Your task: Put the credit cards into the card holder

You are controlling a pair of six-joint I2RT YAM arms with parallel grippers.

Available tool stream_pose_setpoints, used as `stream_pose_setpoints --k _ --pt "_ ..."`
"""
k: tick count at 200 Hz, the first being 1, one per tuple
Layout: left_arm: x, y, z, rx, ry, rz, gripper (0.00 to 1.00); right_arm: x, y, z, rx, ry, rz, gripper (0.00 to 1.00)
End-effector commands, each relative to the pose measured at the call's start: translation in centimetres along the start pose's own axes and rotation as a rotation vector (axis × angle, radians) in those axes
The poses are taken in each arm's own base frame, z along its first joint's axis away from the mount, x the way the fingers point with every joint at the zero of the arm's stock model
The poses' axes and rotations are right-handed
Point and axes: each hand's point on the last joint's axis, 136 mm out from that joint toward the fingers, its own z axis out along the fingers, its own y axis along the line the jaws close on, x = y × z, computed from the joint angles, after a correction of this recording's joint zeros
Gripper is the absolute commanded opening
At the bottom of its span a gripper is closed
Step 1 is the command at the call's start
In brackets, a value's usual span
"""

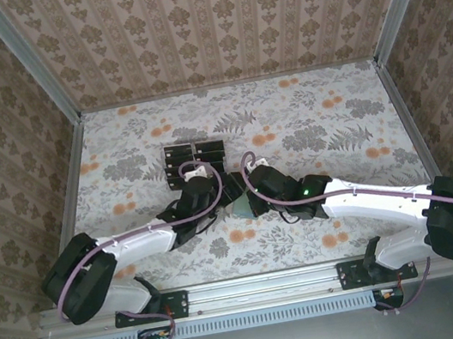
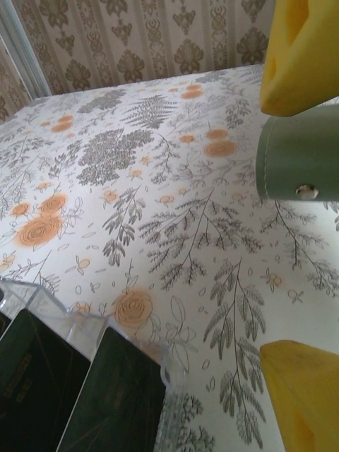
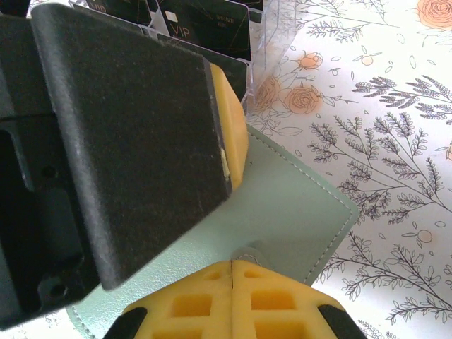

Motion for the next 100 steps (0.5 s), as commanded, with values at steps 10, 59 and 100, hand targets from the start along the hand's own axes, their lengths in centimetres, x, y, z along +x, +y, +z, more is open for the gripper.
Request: stream_pose_setpoints --k 10,59,100 --pt "-0.1 -1.9 0.3 0.07 -0.036 -0.027 0.78 0.0 -0.3 0.4 0.002 -0.004 0.0 0.0" --pt "-0.2 -2.4 0.8 0.098 -0.062 -0.018 0.0 0.9 -2.1 0.8 0.048 0.013 0.018 0.0" --pt "-0.8 -1.8 0.3 0.08 -0.109 0.062 0.0 3.5 -6.9 0.8 0.171 0.063 0.095 0.0"
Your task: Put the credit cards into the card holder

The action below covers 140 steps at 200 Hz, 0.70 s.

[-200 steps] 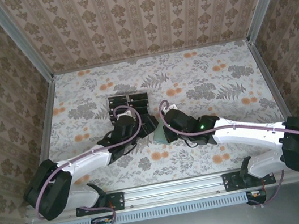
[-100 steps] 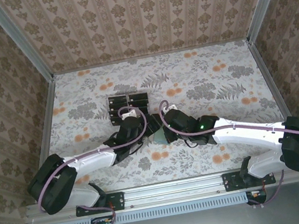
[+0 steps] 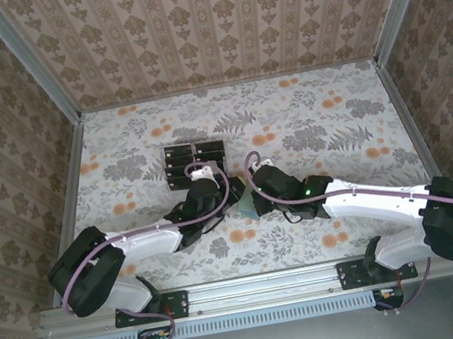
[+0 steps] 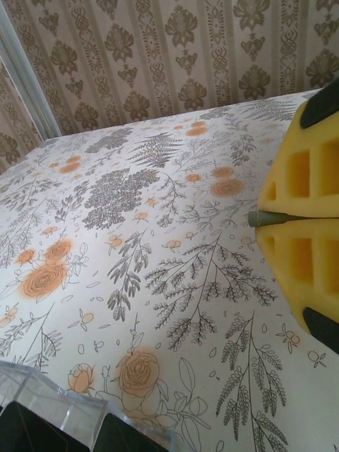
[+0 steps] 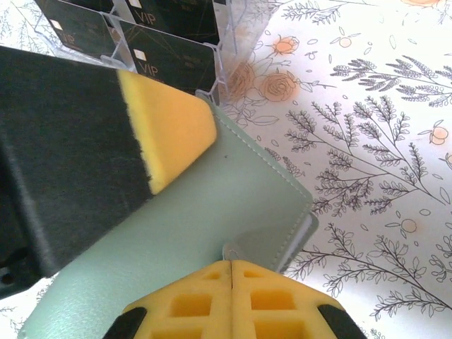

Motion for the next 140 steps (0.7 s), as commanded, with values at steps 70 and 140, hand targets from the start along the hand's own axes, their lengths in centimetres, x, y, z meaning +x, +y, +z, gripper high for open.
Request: stream_pose_setpoints --k 70,140 --pt "-1.0 1.9 -1.2 -0.017 -0.101 0.141 0.0 2.5 -4.9 -0.2 0.047 0.039 0.228 0.34" --pt "-1.2 2.2 -1.8 -0.009 -0.128 0.153 0.0 2.7 -2.6 0.9 -0.065 0.067 0.323 0.66"
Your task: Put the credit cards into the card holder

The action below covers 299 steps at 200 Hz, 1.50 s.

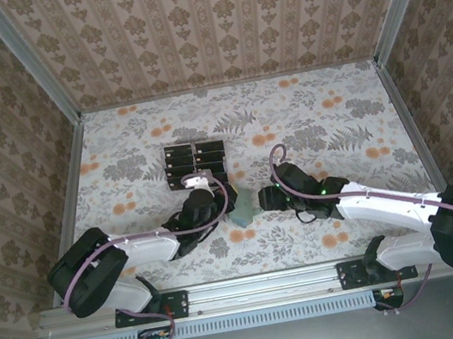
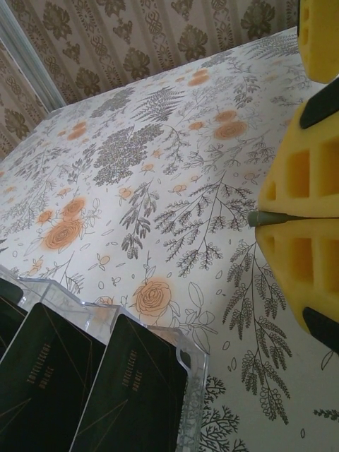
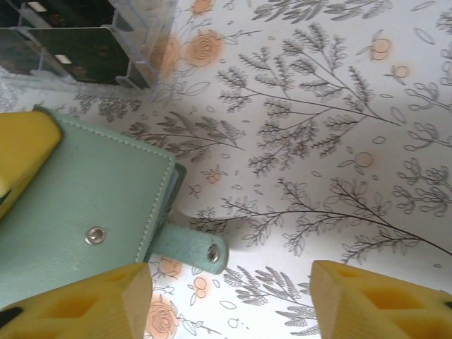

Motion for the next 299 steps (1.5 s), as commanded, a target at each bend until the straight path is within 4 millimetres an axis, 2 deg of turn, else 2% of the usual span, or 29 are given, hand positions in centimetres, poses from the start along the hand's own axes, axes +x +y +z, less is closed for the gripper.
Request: stream_pose_setpoints --k 1,75,121,153,185,233,274,299 --pt "-1.5 -1.2 -0.7 0.046 -0.065 0.017 0.0 0.6 0.6 0.7 -0.041 0.029 0.055 0.66" --pt "-1.9 -0.7 -1.4 0.058 -0.112 0.001 0.0 2.7 0.2 3.4 -0.05 0.098 0.121 0.66" --pt "-2.0 -1.0 -1.5 0.071 -0.124 -0.01 0.0 4.2 0.3 5.2 -0.062 0.149 0.142 0.61" --pt "-2.2 -1.3 -1.7 0.079 -0.134 -0.017 0.0 4.4 0.7 6.0 -0.083 0.163 0.156 0.55" --pt "-2.1 -1.4 -1.9 0.083 -0.137 -0.019 0.0 4.3 1.0 6.4 -0.101 0.167 0.169 0.48" --pt "-1.7 -1.1 -2.0 0.073 -0.135 -0.022 0.0 3.6 1.1 6.1 -0.124 0.151 0.175 0.47" --pt "-1.5 -0.9 -2.1 0.071 -0.139 -0.029 0.0 3.2 1.4 5.9 -0.155 0.146 0.184 0.38" --pt "-1.6 -1.1 -2.2 0.079 -0.146 -0.03 0.0 3.3 1.7 6.0 -0.172 0.154 0.19 0.38"
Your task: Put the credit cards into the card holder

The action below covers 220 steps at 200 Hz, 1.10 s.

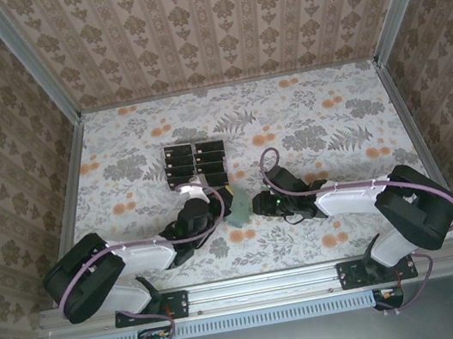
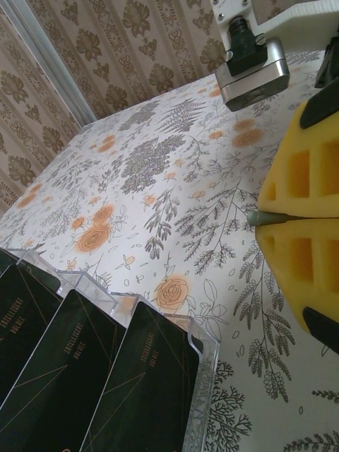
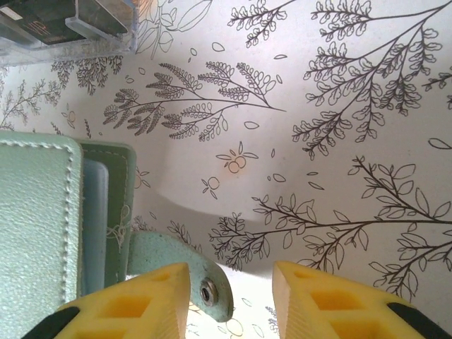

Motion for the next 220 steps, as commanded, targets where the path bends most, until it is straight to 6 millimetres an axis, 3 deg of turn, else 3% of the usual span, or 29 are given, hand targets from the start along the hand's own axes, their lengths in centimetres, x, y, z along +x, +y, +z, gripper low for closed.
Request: stream_pose_setpoints --k 1,87,109,148,174,183,190,200,220 --pt "-1.0 -1.2 -0.4 0.048 -0.047 -0.03 0.0 0.0 0.8 -0.2 -0.049 0.006 0.005 0.38" --pt "-1.4 -1.7 -0.6 0.062 -0.064 -0.036 0.0 0.5 0.8 0.5 -0.064 0.027 0.021 0.38" --pt "-1.4 -1.6 -0.6 0.059 -0.067 -0.041 0.0 0.3 1.1 0.5 -0.078 0.028 0.023 0.29" --pt "-1.1 -1.2 -0.6 0.052 -0.06 -0.044 0.0 -0.1 1.4 0.3 -0.095 0.022 0.022 0.01" --pt "-0.6 -0.1 -0.8 0.023 -0.049 -0.035 0.0 -0.5 1.7 -0.3 -0.102 0.016 0.008 0.0" --pt "-0.2 0.5 -0.9 0.005 -0.039 -0.026 0.13 -0.6 2.0 -0.6 -0.106 0.017 -0.005 0.0" --pt "0.0 1.1 -1.1 -0.014 -0.032 -0.017 0.31 -0.6 2.1 -0.9 -0.103 0.022 -0.011 0.0" --pt "0.3 2.0 -1.3 -0.046 -0.023 -0.005 0.49 -0.6 2.3 -1.2 -0.101 0.026 -0.029 0.0" --pt "0.5 4.1 -2.3 -0.126 -0.007 0.03 0.72 -0.9 2.8 -1.9 -0.094 0.035 -0.061 0.0"
